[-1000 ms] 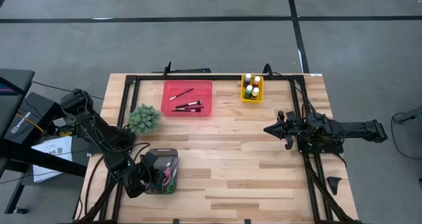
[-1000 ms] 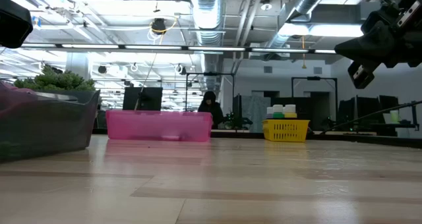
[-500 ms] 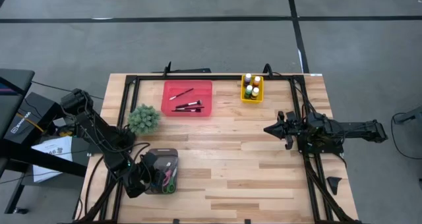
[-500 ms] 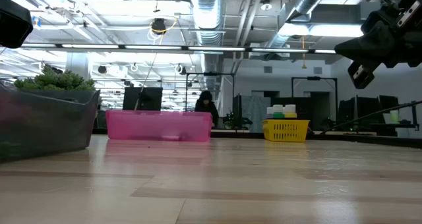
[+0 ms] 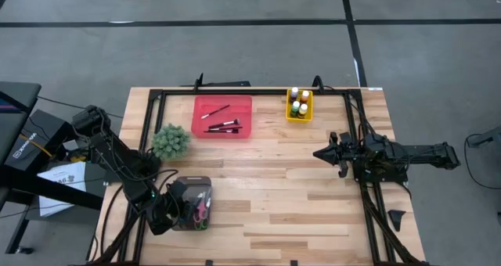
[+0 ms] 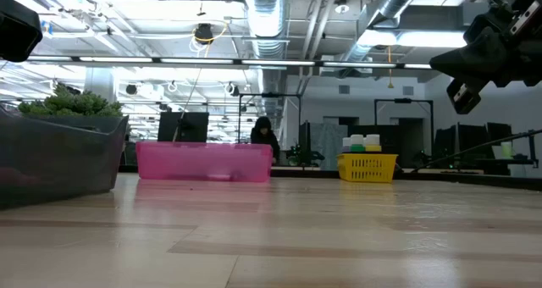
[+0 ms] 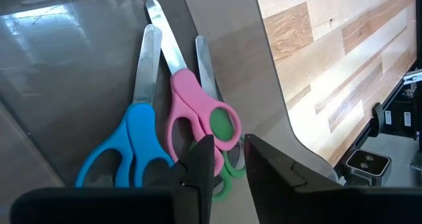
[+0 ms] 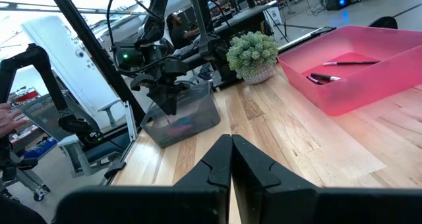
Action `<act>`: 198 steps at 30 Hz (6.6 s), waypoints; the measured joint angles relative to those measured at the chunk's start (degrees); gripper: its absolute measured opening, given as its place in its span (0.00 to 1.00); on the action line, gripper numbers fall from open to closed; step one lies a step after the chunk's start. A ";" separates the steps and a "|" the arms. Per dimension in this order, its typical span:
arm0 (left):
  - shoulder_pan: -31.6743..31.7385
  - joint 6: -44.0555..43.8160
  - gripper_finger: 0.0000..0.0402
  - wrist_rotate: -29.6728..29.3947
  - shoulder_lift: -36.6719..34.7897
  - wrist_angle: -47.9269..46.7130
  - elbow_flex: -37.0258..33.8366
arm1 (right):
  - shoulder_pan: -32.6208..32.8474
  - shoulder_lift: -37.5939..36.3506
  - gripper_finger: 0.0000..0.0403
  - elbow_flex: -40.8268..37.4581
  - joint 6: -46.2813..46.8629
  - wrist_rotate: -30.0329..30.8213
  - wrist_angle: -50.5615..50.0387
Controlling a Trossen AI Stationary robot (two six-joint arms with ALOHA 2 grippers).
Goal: Pick & Place Paint Supplies
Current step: Return to Home Position
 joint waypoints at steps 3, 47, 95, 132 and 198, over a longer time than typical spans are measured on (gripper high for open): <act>0.00 -0.01 0.19 0.00 0.00 0.00 0.00 | -0.02 0.00 0.01 0.00 0.00 -0.02 0.00; 5.57 51.40 0.00 -2.93 -16.79 4.33 -1.92 | -0.02 -0.02 0.01 0.00 0.00 -0.02 -0.01; 52.06 109.28 0.00 35.29 -36.24 36.43 -16.37 | -0.02 -0.02 0.01 -0.01 0.02 -0.02 0.00; 52.04 108.27 0.00 36.06 -53.75 45.11 -34.60 | 0.00 -0.02 0.01 0.00 0.02 0.00 -0.02; 52.04 113.41 0.00 35.67 -75.69 28.20 -34.69 | 0.00 0.00 0.01 0.00 0.00 -0.02 0.00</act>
